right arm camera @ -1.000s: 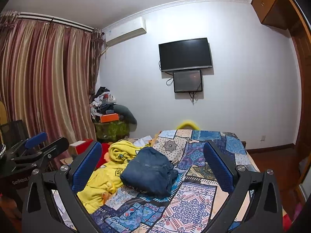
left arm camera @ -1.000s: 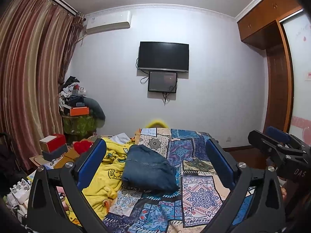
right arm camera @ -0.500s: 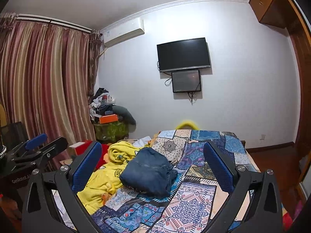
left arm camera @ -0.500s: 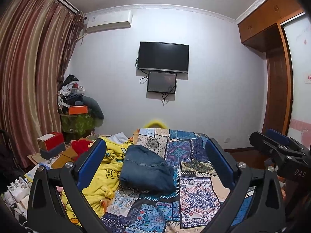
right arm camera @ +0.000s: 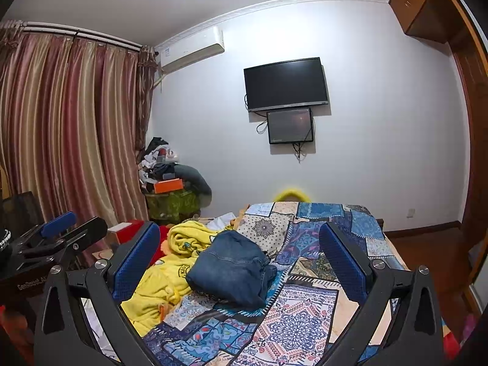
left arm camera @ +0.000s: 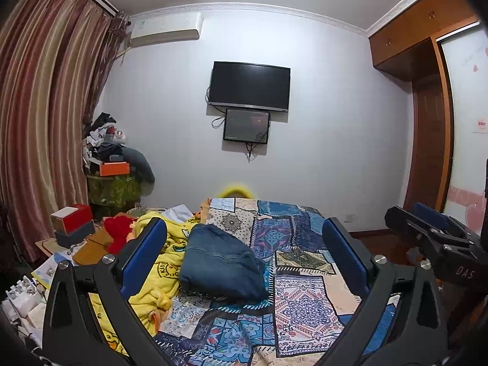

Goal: Fold large clothes

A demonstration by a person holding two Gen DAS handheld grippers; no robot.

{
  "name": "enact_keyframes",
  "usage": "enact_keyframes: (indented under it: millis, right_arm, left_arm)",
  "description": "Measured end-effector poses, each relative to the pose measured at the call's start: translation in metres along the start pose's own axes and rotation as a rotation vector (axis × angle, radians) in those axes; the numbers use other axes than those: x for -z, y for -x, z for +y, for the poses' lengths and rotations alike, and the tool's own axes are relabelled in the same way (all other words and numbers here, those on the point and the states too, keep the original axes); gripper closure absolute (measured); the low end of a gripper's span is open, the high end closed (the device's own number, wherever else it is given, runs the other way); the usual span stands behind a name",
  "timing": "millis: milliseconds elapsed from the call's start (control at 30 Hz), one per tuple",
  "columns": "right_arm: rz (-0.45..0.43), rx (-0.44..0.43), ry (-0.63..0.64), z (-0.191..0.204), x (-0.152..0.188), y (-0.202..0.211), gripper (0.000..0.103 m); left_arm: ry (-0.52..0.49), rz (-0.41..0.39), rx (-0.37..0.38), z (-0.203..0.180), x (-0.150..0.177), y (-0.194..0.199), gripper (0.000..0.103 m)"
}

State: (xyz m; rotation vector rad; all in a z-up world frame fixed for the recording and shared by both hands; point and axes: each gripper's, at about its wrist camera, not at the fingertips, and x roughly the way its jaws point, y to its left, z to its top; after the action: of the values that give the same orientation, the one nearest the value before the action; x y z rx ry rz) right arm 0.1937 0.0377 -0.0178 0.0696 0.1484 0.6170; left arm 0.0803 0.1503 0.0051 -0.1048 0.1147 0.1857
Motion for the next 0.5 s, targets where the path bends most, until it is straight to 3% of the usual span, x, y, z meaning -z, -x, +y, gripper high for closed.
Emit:
enact_keyframes:
  millis: [500]
  right_arm:
    - [0.006,0.006,-0.009,-0.0013,0.0020,-0.0026,0.000]
  left_arm:
    - [-0.006,0.012,0.015,-0.0026,0.0015,-0.0028,0.001]
